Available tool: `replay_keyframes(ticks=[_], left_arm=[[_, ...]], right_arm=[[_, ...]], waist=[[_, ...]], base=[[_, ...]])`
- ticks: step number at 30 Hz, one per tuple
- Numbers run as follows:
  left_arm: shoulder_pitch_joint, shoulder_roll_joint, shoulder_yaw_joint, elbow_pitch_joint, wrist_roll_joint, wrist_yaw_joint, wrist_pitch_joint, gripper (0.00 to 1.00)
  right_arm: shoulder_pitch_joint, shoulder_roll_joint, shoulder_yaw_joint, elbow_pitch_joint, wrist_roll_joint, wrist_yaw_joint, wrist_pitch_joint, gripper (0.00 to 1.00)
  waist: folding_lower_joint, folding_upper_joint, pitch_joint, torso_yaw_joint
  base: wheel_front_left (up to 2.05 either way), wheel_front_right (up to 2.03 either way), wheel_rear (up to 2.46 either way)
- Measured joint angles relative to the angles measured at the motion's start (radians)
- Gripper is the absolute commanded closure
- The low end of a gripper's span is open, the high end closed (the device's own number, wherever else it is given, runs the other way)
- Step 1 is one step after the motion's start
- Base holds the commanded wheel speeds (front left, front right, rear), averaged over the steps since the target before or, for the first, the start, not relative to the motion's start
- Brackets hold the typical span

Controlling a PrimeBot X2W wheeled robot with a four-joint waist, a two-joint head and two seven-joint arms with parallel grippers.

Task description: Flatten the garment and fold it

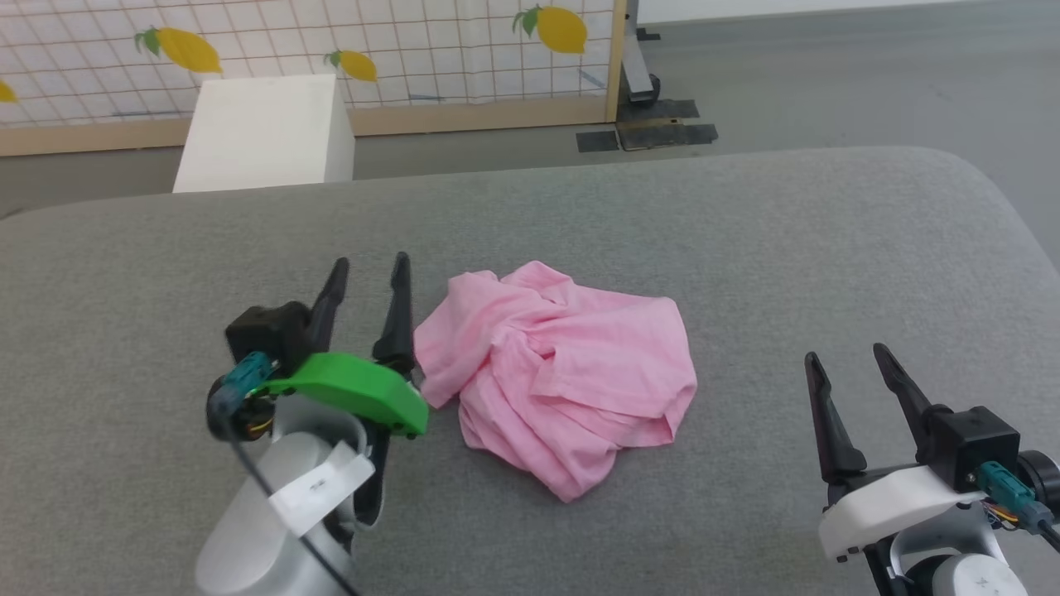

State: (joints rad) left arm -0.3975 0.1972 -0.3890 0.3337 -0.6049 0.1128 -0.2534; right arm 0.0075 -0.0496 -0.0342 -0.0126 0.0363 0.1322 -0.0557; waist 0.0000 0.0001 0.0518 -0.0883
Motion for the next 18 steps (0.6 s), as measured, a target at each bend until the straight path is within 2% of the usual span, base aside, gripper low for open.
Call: replay_keyframes(ticks=[1,4,9,10,18], left_arm=[[0.066,0.010,0.064,-0.109,0.054,-0.004,-0.002,0.00],[0.144,0.013,0.118,-0.181,0.110,-0.029,-0.004,0.00],[0.267,-0.006,0.175,-0.193,0.186,-0.065,-0.005,0.00],[0.306,-0.022,0.197,-0.190,0.215,-0.084,-0.005,0.00],[0.364,-0.076,0.269,-0.218,0.275,-0.121,-0.005,0.00]], right_arm=[[0.000,0.000,-0.004,-0.006,0.000,0.000,0.000,0.00],[0.004,0.000,-0.006,-0.010,0.000,0.000,0.000,0.00],[0.018,0.000,-0.020,-0.017,0.000,0.000,0.000,0.00],[0.021,0.000,-0.024,-0.019,0.000,0.000,0.003,0.00],[0.036,0.000,-0.023,-0.019,0.002,0.000,0.003,0.00]], waist=[[0.0000,0.0000,-0.008,0.019],[0.0000,0.0000,-0.016,0.032],[0.0000,0.0000,-0.027,0.053],[0.0000,0.0000,-0.029,0.062],[0.0000,0.0000,-0.032,0.071]], base=[[0.00,0.00,0.00],[0.00,0.00,0.00],[0.00,0.00,0.00],[0.00,0.00,0.00],[0.00,0.00,0.00]])
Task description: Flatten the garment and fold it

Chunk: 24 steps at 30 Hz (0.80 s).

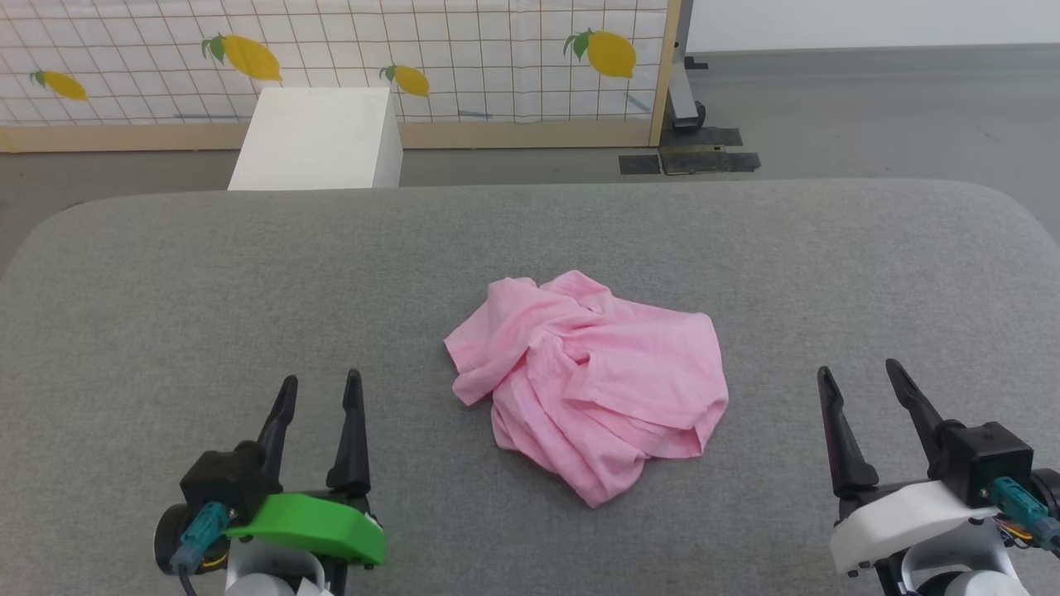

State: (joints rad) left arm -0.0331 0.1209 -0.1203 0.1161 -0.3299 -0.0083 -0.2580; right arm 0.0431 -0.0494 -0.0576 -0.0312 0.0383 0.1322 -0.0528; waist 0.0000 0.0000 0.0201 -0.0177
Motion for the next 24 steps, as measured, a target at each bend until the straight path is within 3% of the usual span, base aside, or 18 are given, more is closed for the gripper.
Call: replay_keyframes(ticks=[12,24], left_arm=[[0.016,-0.040,0.073,-0.010,0.051,-0.052,0.000,0.00],[0.016,-0.058,0.093,0.008,0.065,-0.071,0.000,0.00]], right_arm=[[0.010,0.000,-0.004,0.000,0.014,0.000,0.000,0.00],[0.013,-0.001,0.042,-0.001,0.015,0.000,0.002,0.00]], waist=[[0.0000,0.0000,-0.002,0.002],[0.0000,0.0000,0.001,0.005]], base=[[0.00,0.00,0.00],[0.00,0.00,0.00]])
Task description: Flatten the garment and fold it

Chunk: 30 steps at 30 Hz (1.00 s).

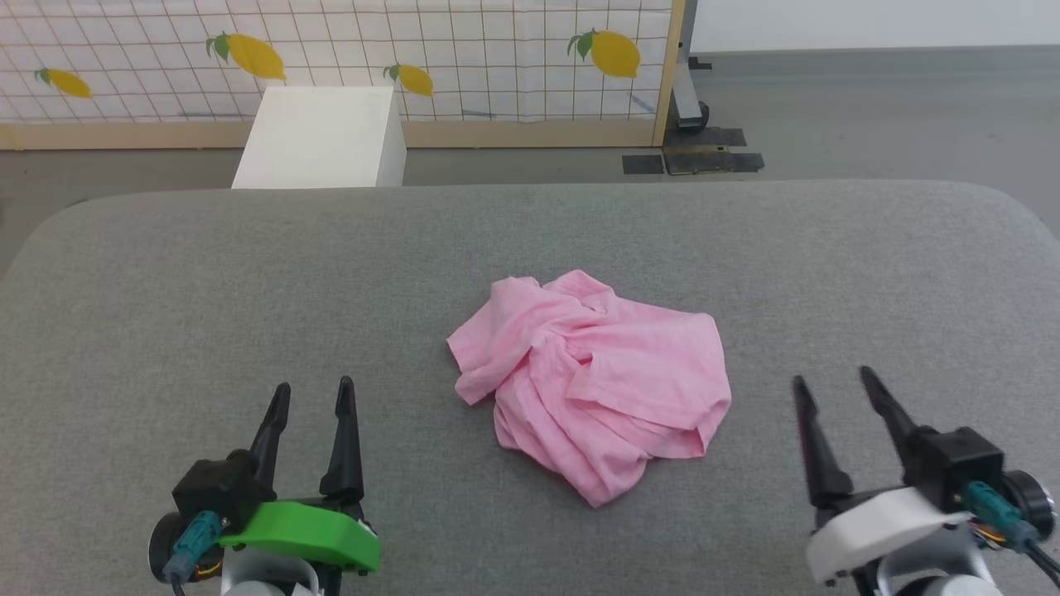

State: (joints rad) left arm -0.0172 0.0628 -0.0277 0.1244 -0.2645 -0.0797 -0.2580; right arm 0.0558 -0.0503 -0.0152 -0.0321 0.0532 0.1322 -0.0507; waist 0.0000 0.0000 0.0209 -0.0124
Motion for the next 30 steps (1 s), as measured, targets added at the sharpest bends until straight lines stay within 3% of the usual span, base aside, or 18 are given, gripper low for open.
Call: replay_keyframes(ticks=[7,16,24,25,26,30], left_arm=[[-0.005,-0.004,-0.007,-0.001,0.002,-0.005,0.000,0.00],[-0.036,-0.007,-0.023,-0.003,0.002,-0.009,0.000,0.00],[-0.062,-0.008,-0.051,-0.006,-0.009,-0.012,0.000,0.00],[-0.063,-0.008,-0.052,-0.006,-0.009,-0.010,0.000,0.00],[-0.065,-0.008,-0.054,-0.006,-0.010,-0.007,0.000,0.00],[-0.066,-0.008,-0.058,-0.004,-0.014,-0.006,0.000,0.00]], right_arm=[[-0.144,0.001,0.181,0.035,-0.023,0.000,0.054,0.00],[-0.363,0.001,0.379,0.309,-0.026,0.000,0.341,0.00],[-0.465,-0.008,0.433,0.438,-0.047,0.000,0.501,0.00],[-0.468,-0.008,0.425,0.444,-0.051,0.000,0.505,0.39],[-0.471,-0.009,0.419,0.447,-0.055,0.000,0.505,0.98],[-0.478,-0.007,0.397,0.439,-0.062,0.000,0.460,1.00]], waist=[[0.0000,0.0000,0.023,0.008],[0.0000,0.0000,0.069,0.050],[0.0001,0.0000,0.113,0.092],[0.0001,0.0000,0.117,0.096],[0.0001,0.0000,0.120,0.101],[0.0001,0.0000,0.126,0.114]], base=[[0.00,0.00,0.00],[0.00,0.00,0.00],[0.00,0.00,0.00],[0.00,0.00,0.00],[0.00,0.00,0.00],[0.00,0.00,0.00]])
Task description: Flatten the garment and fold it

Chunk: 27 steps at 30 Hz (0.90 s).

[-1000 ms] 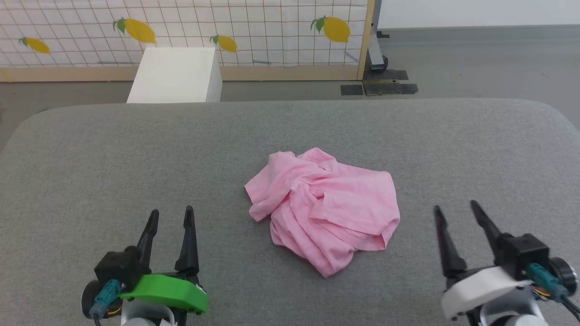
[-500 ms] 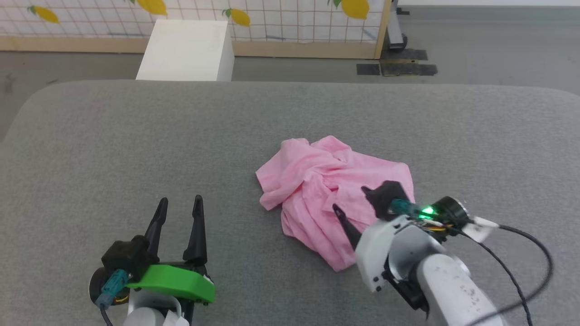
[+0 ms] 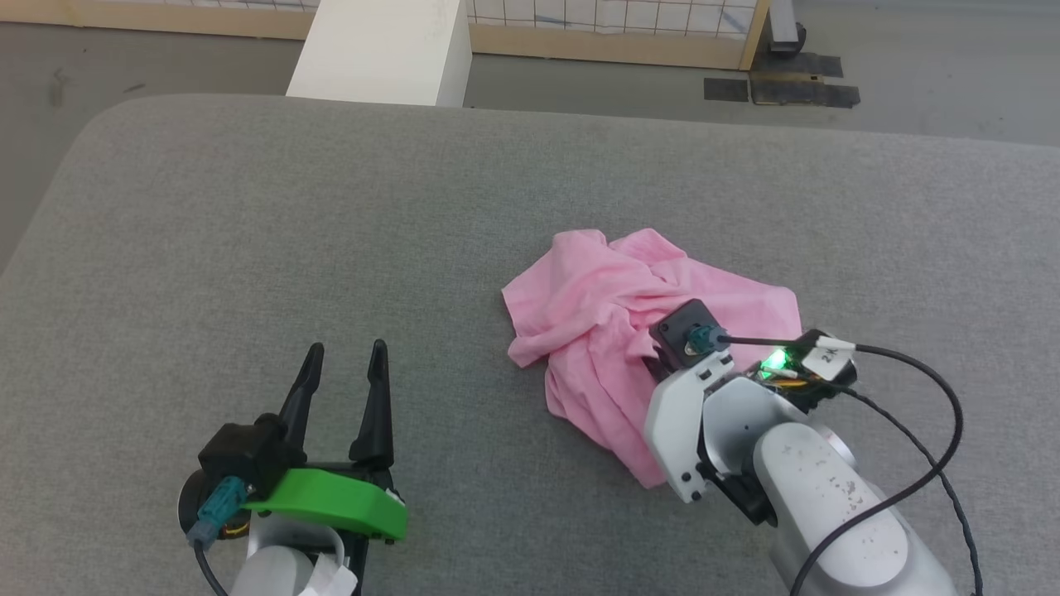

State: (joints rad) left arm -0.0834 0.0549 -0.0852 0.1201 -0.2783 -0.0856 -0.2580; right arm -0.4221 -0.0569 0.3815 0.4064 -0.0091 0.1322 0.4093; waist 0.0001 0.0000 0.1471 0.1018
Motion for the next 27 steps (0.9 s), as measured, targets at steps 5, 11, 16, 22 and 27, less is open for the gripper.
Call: replay_keyframes(ticks=[5,11,16,22,27], left_arm=[[0.002,0.000,0.001,0.008,0.002,0.003,0.000,0.00],[0.004,0.000,0.005,0.017,0.006,0.003,0.000,0.00],[0.007,-0.001,0.005,0.018,0.015,0.003,0.000,0.00],[0.011,-0.001,0.002,0.016,0.014,0.003,0.000,0.00],[0.011,-0.001,0.003,0.015,0.014,0.003,0.000,0.00]], right_arm=[[-0.012,0.002,0.028,-0.072,0.047,0.000,-0.112,1.00],[-0.096,0.007,0.102,-0.243,0.223,0.000,-0.223,1.00],[-0.178,0.009,0.054,-0.383,0.286,0.000,-0.326,1.00],[-0.125,0.008,-0.110,-0.420,0.299,0.000,-0.320,1.00],[0.045,0.008,-0.321,-0.314,0.185,0.000,-0.220,1.00]], waist=[[0.0000,0.0000,-0.022,0.000],[0.0000,0.0000,-0.057,-0.017],[-0.0001,0.0000,-0.073,-0.029],[0.0000,0.0000,-0.068,-0.031],[0.0000,0.0000,-0.060,-0.035]], base=[[0.00,0.00,0.00],[0.00,0.00,0.00],[0.00,0.00,0.00],[0.00,0.00,0.00],[0.00,0.00,0.00]])
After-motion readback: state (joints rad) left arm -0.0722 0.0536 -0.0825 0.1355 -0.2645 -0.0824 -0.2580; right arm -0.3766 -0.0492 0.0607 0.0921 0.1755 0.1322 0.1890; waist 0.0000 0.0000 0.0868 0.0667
